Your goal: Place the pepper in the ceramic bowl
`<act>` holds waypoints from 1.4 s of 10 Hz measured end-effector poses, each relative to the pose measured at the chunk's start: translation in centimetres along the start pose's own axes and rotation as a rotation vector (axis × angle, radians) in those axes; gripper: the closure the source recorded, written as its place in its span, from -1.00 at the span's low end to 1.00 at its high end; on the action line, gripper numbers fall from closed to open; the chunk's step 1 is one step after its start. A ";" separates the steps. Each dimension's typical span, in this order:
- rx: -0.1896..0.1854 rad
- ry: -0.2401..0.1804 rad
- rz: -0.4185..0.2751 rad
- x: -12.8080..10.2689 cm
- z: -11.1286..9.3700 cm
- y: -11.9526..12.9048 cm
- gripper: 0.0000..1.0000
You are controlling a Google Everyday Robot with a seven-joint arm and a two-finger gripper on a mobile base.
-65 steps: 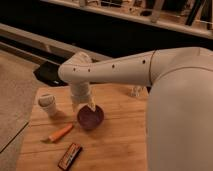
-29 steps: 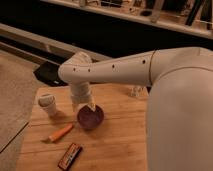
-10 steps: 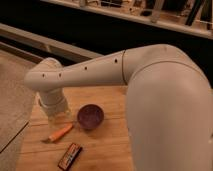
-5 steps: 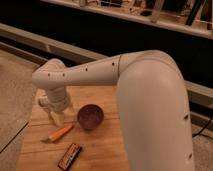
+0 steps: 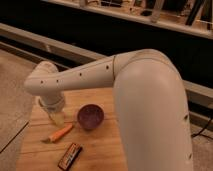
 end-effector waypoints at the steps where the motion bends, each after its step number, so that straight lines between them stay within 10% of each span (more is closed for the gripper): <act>1: 0.029 -0.010 -0.050 -0.4 0.1 0.5 -0.30; 7: 0.024 0.013 -0.257 -2.9 4.7 5.2 -0.30; 14: -0.053 0.063 -0.319 -6.2 10.5 5.2 -0.30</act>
